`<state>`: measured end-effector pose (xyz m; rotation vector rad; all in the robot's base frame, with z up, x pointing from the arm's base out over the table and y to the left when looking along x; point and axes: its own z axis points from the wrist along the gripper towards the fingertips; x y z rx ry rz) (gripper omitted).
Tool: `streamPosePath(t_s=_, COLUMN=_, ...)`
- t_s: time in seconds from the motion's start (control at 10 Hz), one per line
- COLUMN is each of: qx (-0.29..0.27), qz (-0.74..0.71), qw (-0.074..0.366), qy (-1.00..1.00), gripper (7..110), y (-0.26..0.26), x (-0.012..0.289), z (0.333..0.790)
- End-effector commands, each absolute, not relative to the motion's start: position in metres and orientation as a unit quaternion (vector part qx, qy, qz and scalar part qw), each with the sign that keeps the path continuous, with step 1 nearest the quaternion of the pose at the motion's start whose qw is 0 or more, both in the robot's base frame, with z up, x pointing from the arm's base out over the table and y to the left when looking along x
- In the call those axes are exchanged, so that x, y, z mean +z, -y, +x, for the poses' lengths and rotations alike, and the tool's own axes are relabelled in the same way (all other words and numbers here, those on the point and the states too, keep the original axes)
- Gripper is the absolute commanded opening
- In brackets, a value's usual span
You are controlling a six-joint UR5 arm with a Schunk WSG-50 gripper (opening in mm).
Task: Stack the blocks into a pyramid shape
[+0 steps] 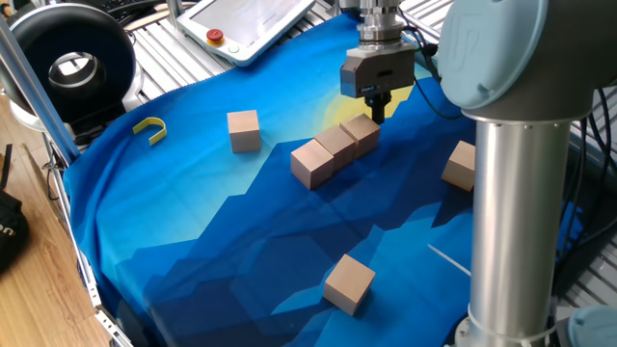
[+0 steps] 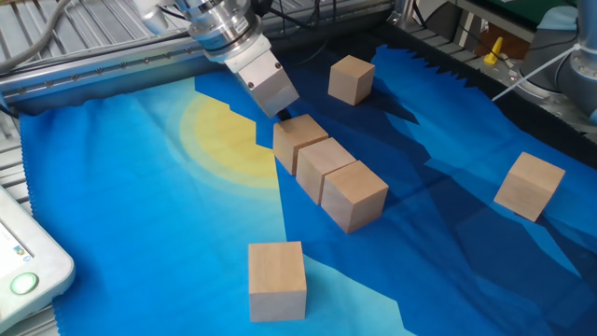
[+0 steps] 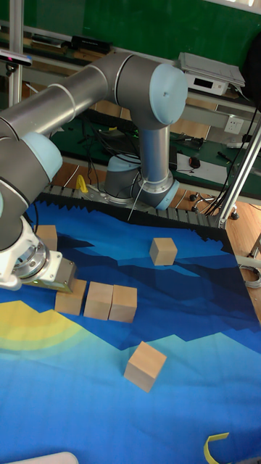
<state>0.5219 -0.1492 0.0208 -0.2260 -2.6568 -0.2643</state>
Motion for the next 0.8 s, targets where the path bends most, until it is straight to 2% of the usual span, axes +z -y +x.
streamPosePath(t_s=0.0, qx=-0.079, qz=-0.075, qw=0.185, qy=0.977, gripper=7, y=0.16, x=0.012, z=0.543)
streamPosePath(t_s=0.2, qx=-0.108, qz=-0.077, qw=0.183, qy=0.974, gripper=7, y=0.145, x=0.015, z=0.546)
streamPosePath(t_s=0.7, qx=-0.13, qz=-0.084, qw=0.19, qy=0.969, gripper=7, y=0.13, x=0.02, z=0.545)
